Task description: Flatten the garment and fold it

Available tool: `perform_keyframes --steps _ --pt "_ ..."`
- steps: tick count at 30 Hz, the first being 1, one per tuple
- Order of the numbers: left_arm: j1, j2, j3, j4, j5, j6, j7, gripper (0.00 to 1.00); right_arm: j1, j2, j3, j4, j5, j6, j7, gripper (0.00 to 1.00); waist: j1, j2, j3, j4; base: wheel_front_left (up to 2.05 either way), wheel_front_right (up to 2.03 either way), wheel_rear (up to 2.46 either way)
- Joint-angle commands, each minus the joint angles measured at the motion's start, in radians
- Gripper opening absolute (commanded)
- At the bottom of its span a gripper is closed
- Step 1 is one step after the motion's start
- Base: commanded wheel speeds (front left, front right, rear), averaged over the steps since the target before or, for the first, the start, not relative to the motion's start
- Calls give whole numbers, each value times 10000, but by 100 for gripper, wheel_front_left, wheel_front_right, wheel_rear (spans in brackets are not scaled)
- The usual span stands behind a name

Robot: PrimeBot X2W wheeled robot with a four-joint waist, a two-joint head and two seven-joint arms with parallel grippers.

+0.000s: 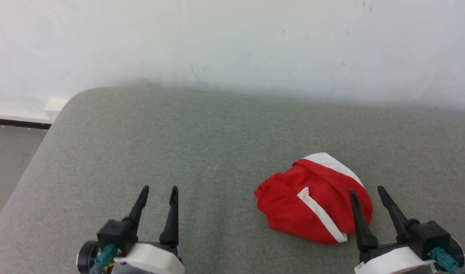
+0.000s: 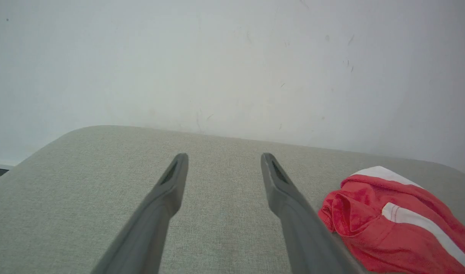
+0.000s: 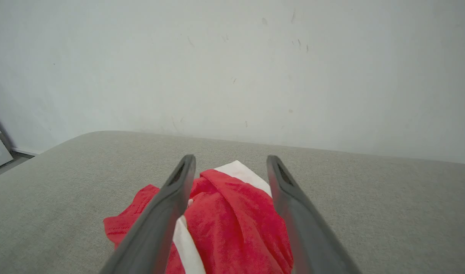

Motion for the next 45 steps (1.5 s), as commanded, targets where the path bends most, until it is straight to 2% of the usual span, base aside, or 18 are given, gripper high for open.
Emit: perform_keyframes --steps 1,6,9,13,21,24,30,31,32,33,38,42,45 --pt "191 -106 65 -139 149 48 -45 100 116 22 -30 26 -28 -11 6 100 2 -1 -105 198 0 0 0" --pt "699 -501 -3 -261 831 -169 -46 100 187 13 -159 195 -218 -11 73 100 2 -1 -42 512 0 0 0" --pt "606 -730 -43 -203 1069 -342 -46 100 6 -210 139 142 -238 -11 380 100 2 -1 72 646 0 0 0" --pt "445 -925 -54 -48 1280 -568 -46 100 -442 -911 925 170 202 -11 1892 100 2 -1 260 784 0 0 0" --pt "226 -1323 16 371 1593 -927 -47 100 -1598 -2449 2410 183 2125 -11 5157 100 2 -1 700 1227 0 0 0" --pt "138 -1493 3 487 1730 -1054 -47 100 -1948 -2948 2993 232 2603 -11 5846 100 2 -1 853 1423 0 0 0" --pt "-47 -1768 49 660 1940 -1237 -47 100 -2518 -3309 3707 768 2996 -11 6578 100 2 -1 1083 1763 0 0 0" --pt "-76 -1806 58 683 1971 -1266 -47 100 -2597 -3362 3806 909 2958 -11 6648 94 2 -1 1104 1819 0 0 0" --pt "-98 -1838 65 713 2007 -1292 -47 100 -2665 -3397 3923 1037 2915 -11 6706 37 2 -1 1107 1866 0 0 0" --pt "-110 -1863 70 745 2046 -1319 -47 100 -2722 -3400 4040 1140 2901 -11 6731 0 2 -1 1095 1905 0 0 0" --pt "-52 -1949 181 879 2166 -1408 -47 100 -3072 -3285 4715 1138 2963 -11 6420 0 2 -1 906 1936 0 0 0" --pt "128 -1947 334 938 2245 -1474 -47 100 -3539 -2892 5101 411 3473 -11 5792 0 2 -1 616 1707 0 0 0" --pt "263 -1935 438 941 2299 -1518 -47 100 -3913 -2406 4734 -293 4067 -11 5052 0 2 -1 387 1432 0 0 0"
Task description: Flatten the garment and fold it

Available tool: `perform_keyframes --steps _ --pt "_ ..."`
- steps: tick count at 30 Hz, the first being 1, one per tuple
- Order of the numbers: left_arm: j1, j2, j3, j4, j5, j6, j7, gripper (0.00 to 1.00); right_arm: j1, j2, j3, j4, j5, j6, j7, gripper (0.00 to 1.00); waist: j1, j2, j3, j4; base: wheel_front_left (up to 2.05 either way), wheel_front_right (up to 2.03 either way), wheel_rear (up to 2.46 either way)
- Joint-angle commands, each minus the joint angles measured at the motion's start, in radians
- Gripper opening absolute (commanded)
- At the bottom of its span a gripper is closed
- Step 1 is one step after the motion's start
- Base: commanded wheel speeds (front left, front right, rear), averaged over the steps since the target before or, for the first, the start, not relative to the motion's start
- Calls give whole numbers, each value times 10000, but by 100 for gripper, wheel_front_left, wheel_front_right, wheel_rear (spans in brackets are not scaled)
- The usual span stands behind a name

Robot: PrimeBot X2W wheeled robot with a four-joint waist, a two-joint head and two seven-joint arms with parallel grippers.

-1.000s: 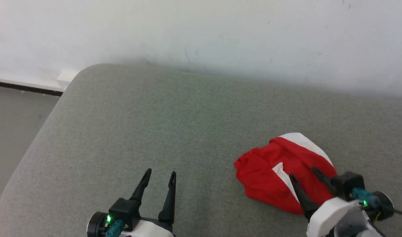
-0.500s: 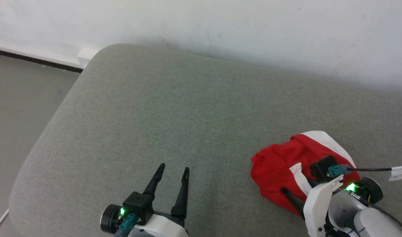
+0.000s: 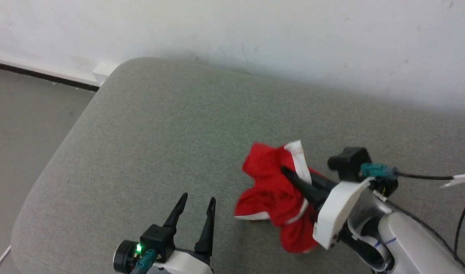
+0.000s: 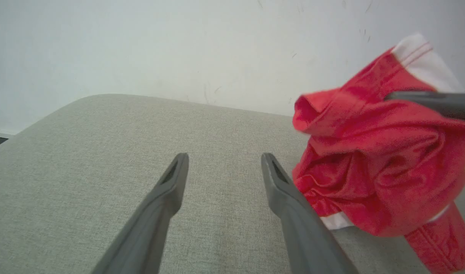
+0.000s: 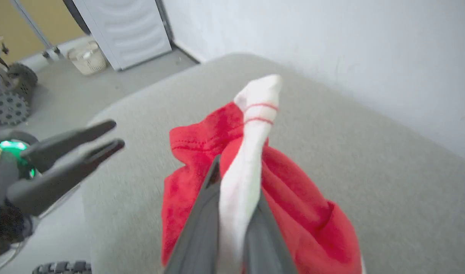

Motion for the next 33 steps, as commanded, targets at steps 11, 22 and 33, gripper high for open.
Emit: perform_keyframes --steps 11,22,33 --pt "301 -55 230 -88 271 -252 -47 100 1526 1600 -4628 580 -463 -9 -514 0 0 -1 -457 -1262 0 0 0" --pt "192 -86 316 -25 419 -354 -47 100 1803 2268 -7276 3572 -1125 -9 -1170 100 0 -1 -241 -1701 0 0 0" --pt "66 -210 206 -54 410 -499 -47 100 2256 1840 -6337 832 -2836 -9 -3623 100 0 -1 -304 -2281 0 0 0"
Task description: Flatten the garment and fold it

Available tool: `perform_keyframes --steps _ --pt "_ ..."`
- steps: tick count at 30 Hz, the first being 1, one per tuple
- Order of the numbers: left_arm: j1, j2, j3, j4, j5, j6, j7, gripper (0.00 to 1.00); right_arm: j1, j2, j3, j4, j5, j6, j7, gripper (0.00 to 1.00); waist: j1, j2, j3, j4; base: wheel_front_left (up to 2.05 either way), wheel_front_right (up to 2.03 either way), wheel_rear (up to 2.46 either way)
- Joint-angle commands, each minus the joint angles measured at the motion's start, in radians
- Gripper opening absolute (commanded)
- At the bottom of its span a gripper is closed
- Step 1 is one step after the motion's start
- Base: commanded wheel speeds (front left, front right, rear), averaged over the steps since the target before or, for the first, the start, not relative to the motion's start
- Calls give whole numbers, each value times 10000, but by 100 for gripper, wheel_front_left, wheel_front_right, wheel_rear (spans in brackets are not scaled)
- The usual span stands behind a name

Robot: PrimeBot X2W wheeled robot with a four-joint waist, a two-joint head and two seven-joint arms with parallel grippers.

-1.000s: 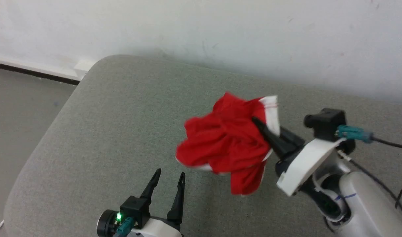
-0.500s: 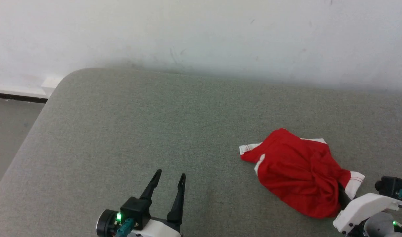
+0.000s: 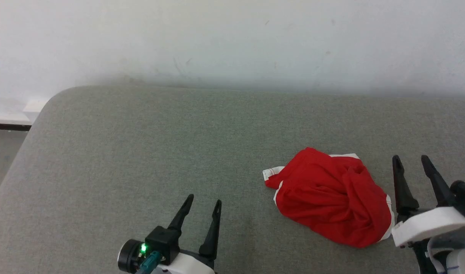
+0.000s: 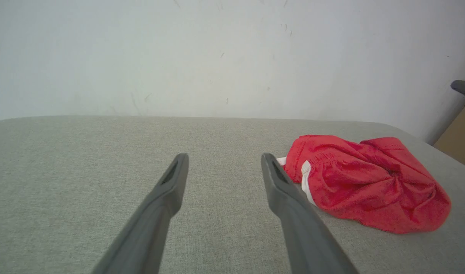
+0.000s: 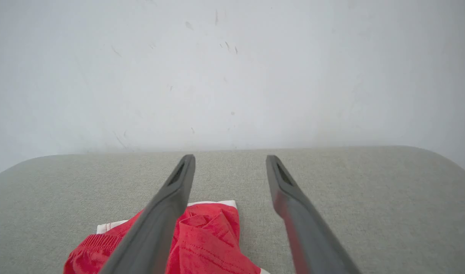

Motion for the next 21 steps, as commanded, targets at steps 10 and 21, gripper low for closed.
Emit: perform_keyframes --steps 10,21 --pt "-1270 -131 -1071 858 -279 -841 1305 100 1342 223 415 -1216 -1242 -7 -1086 100 0 -1 572 -1001 0 0 0" --pt "-4383 -195 -2093 2960 -796 -1311 4441 100 797 328 518 -1108 -1323 -7 -1197 100 0 -1 1597 -1957 0 0 0"
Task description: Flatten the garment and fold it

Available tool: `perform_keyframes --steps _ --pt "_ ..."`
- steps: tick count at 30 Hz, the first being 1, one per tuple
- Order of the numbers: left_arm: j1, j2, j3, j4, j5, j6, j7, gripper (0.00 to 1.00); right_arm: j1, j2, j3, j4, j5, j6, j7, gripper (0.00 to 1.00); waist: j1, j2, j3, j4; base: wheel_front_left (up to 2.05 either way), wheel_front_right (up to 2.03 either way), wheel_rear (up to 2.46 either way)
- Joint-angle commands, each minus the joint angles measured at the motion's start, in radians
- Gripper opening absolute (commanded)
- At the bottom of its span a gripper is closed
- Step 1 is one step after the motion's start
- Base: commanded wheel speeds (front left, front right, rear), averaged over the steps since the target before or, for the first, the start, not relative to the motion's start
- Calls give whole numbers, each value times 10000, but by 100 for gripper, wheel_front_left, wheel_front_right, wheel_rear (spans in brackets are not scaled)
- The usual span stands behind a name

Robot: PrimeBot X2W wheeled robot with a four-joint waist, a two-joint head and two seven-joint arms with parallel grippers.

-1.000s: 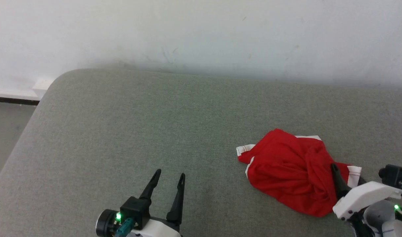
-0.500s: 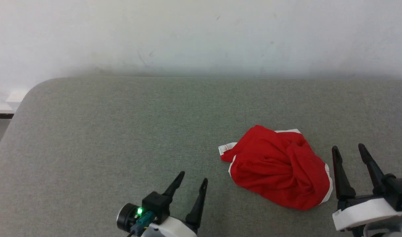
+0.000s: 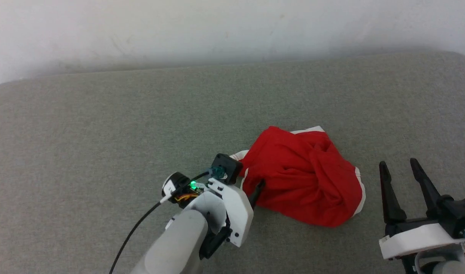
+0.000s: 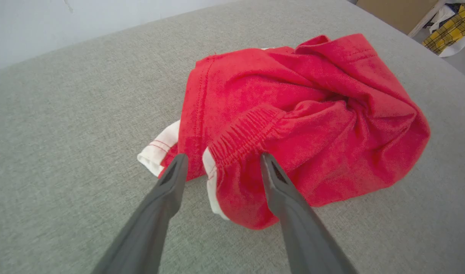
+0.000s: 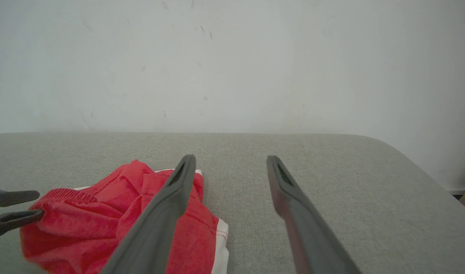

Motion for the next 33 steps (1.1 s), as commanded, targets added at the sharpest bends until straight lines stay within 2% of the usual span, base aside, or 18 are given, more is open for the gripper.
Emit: perform_keyframes --steps 1,7,9,15,17,21,26,30,33 --pt "-224 -24 -96 194 -34 -69 161 100 -139 31 0 30 -83 -9 -91 100 -1 -1 433 -433 0 0 0" --pt "-954 -31 -553 1130 -92 -140 387 100 -263 87 69 216 -48 -9 -170 100 -1 -1 645 -640 0 0 0" --pt "-1032 -33 -740 1231 -234 -168 188 0 -280 106 66 282 -50 -9 -193 100 -1 -1 646 -629 0 0 0" --pt "-1025 113 -599 608 -728 -182 -1099 0 -162 124 -84 449 -90 -9 -222 100 -1 -1 321 -17 0 0 0" --pt "-861 178 -244 51 -951 -9 -1610 0 -96 104 -111 493 -122 -9 -192 100 -1 -1 131 288 0 0 0" --pt "-124 523 493 -1314 -1321 555 -2197 0 63 89 -93 500 -158 -9 -32 100 -1 -1 -196 950 0 0 0" --pt "1603 1124 1507 -2587 -1818 1557 -2394 0 193 105 57 517 -176 -9 231 100 -1 -1 -418 1566 0 0 0" --pt "3053 1328 2176 -2792 -2136 2417 -2475 0 300 120 181 539 -144 -9 468 100 -1 -1 -469 1846 0 0 0" --pt "3702 1222 2334 -2511 -2369 2736 -2396 0 382 58 276 563 -107 -9 682 100 -1 -1 -501 2028 0 0 0"
